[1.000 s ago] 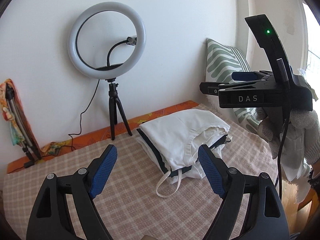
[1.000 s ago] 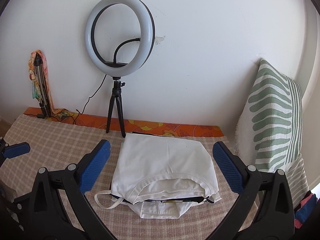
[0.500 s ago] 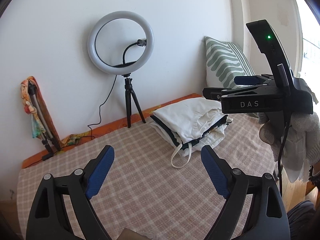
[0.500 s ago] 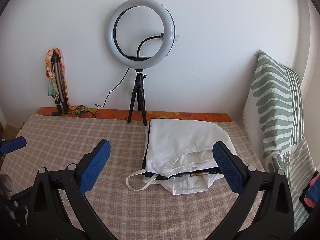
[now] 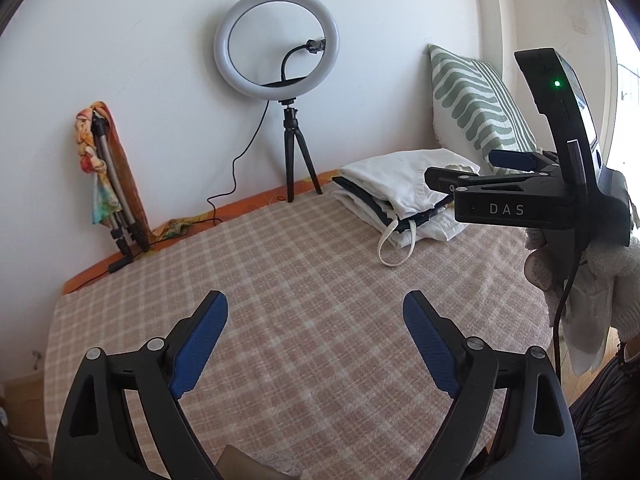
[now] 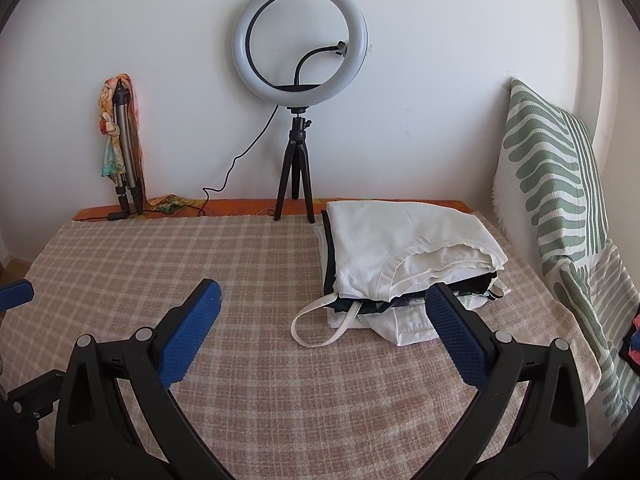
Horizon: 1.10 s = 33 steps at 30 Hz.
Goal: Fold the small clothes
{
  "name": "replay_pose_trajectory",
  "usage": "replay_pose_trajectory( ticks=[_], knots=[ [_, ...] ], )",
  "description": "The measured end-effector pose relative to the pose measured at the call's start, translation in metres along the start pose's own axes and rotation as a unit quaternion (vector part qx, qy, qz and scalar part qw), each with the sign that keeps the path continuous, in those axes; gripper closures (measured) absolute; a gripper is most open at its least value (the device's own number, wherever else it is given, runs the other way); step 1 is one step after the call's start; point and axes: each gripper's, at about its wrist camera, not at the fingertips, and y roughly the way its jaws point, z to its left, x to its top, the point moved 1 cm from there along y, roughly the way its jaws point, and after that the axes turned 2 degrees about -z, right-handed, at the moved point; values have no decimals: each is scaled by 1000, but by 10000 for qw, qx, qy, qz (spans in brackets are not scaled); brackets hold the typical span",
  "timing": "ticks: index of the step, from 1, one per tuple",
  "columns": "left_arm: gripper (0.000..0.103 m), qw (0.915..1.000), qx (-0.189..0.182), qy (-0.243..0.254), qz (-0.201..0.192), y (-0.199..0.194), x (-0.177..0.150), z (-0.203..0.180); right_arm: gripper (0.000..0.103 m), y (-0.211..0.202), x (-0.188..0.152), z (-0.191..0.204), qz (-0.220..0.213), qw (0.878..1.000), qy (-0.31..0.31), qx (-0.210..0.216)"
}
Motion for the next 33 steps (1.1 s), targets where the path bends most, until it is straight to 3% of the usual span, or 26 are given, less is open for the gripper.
replay_pose_trajectory(
  ticks=[2, 5, 33],
  knots=[
    [12, 10000, 80, -41, 39, 2, -3, 4, 0, 4, -4, 3, 19, 10000, 6, -1],
    [0, 9997, 217, -127, 19, 5, -8, 10, 0, 11, -7, 7, 42, 10000, -7, 39],
    [0, 9988, 429, -76, 221, 22, -28, 25, 0, 44, -24, 13, 198, 9998, 48, 57]
  ],
)
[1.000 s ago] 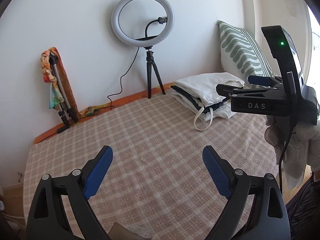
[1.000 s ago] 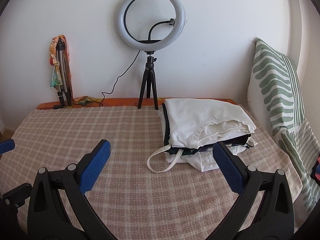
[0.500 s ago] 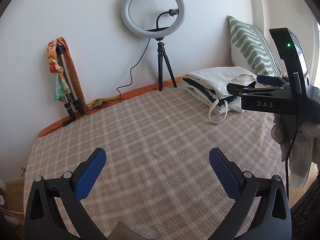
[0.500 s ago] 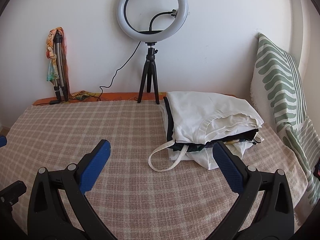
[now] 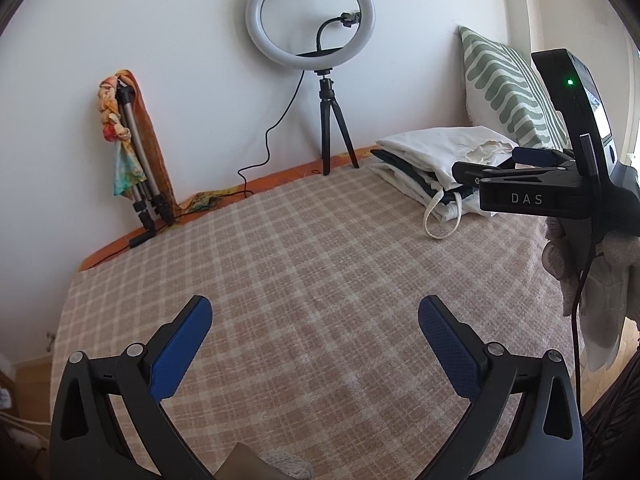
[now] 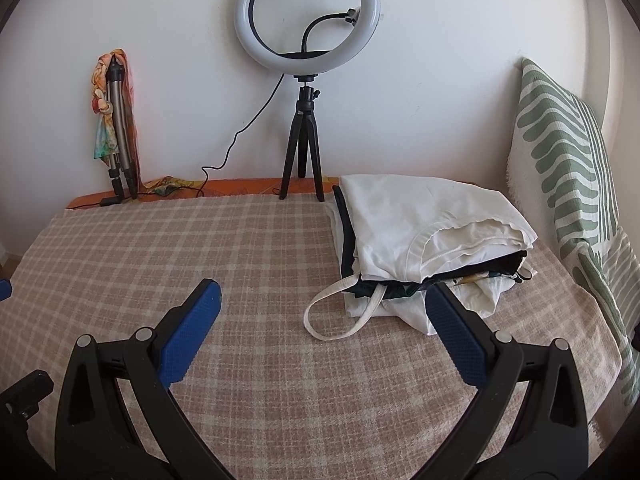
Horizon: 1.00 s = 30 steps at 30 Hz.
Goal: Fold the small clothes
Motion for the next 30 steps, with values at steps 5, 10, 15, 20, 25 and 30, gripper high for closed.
replay_pose_trajectory(
  ticks=[5, 10, 15, 20, 25, 30],
  knots=[
    [0, 10000, -2, 5, 0, 0, 0, 0, 0, 0, 0, 0, 2, 10000, 6, 4],
    [0, 10000, -10, 33, 11, 0, 0, 0, 0, 1, -1, 0, 11, 10000, 0, 26],
    [0, 10000, -13, 32, 18, 0, 0, 0, 0, 2, -2, 2, 42, 10000, 4, 63],
    [0, 10000, 15, 40, 7, 0, -1, 1, 0, 2, -1, 2, 47, 10000, -12, 86],
    [0, 10000, 34, 49, 4, 0, -1, 1, 0, 2, -1, 3, 59, 9999, 1, 100],
    [0, 10000, 59, 38, 12, -1, -1, 0, 0, 2, -1, 3, 64, 9999, 8, 108]
  ],
)
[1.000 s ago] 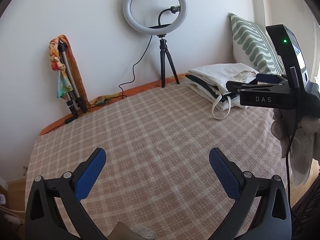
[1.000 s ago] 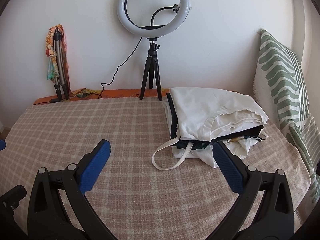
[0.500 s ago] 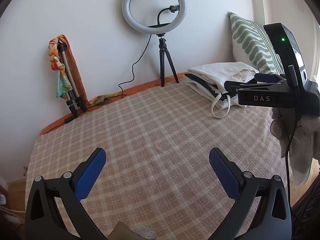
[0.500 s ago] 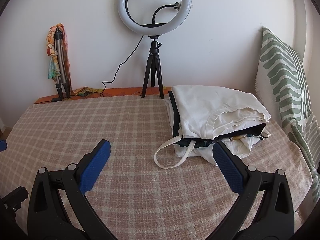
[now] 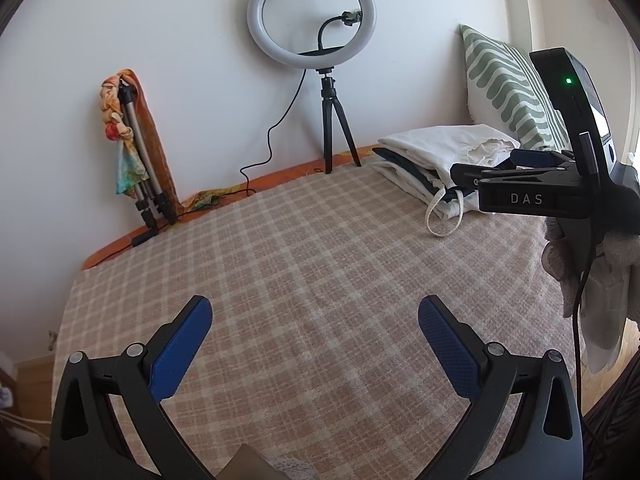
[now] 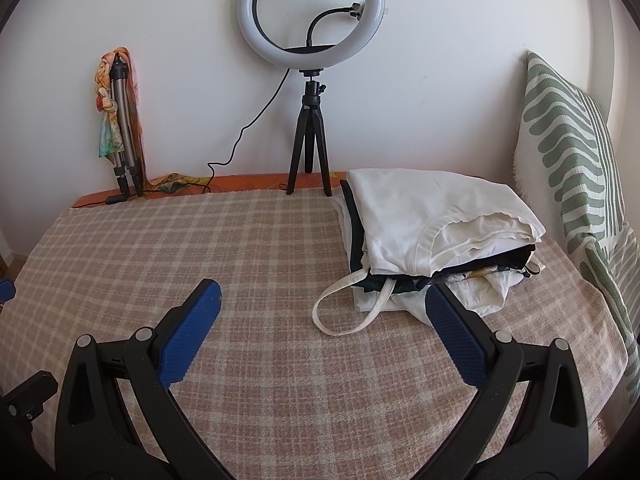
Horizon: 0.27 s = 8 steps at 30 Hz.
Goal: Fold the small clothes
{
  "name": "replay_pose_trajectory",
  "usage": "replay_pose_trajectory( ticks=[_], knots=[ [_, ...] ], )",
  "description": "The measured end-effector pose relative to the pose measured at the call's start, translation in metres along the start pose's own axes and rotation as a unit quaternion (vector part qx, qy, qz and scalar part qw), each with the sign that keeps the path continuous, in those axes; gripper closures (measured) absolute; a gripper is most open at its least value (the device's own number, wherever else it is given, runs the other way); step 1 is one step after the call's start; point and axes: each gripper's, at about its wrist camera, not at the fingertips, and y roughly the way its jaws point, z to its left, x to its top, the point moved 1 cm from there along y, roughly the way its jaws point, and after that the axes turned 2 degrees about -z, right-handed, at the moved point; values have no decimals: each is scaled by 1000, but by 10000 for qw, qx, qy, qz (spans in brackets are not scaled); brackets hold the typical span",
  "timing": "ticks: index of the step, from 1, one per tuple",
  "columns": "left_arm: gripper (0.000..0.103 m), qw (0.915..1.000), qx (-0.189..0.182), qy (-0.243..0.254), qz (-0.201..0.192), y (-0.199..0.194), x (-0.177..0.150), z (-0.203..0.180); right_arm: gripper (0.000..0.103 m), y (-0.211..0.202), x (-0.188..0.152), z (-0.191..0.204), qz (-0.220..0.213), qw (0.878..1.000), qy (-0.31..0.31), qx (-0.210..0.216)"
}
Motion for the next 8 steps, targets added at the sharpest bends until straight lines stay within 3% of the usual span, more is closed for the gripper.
replay_pose_trajectory(
  ticks=[8],
  knots=[
    [0, 9998, 160, -73, 37, -1, -1, 1, 0, 0, -1, 1, 40, 10000, -4, 32]
  ],
)
